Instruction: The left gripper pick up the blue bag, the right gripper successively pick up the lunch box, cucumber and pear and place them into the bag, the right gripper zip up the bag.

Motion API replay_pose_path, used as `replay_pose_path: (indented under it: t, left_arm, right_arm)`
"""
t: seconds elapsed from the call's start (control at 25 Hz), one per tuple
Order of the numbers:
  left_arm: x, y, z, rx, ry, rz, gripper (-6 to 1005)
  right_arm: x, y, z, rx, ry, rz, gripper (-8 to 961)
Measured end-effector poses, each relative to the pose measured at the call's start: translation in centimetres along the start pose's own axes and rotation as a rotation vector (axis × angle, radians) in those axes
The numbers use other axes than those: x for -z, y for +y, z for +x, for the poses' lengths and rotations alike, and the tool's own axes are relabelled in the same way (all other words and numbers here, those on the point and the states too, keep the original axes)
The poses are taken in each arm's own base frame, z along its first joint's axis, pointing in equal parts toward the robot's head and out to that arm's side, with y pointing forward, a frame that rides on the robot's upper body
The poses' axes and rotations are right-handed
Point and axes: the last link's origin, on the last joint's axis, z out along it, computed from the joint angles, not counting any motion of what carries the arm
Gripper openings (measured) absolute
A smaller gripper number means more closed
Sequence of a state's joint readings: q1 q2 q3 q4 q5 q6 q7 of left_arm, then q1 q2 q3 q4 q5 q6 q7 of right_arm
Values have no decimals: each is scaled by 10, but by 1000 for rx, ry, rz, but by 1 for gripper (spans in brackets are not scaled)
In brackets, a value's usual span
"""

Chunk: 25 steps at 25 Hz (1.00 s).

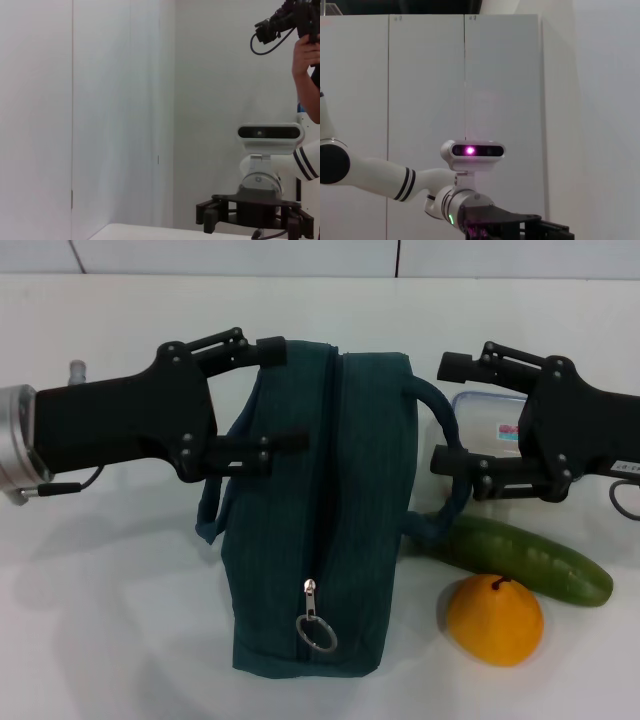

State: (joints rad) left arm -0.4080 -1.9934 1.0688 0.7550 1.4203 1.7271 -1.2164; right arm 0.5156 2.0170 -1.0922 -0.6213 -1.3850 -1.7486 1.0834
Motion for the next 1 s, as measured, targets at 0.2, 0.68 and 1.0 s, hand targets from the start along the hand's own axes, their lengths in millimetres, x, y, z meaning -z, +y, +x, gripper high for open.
replay_pose_path:
  t: [0.2, 0.68, 1.0]
  left_arm:
    - [-1, 1, -2, 4, -8, -3, 873]
    - [-2, 0, 0, 31, -11, -10, 836]
    - [7, -18, 40, 195, -150, 57, 812]
  right_arm:
    - [1, 2, 1, -5, -2, 1, 870]
    - [1, 3, 1, -7, -8, -1, 869]
    - [2, 2, -1, 1, -16, 6, 869]
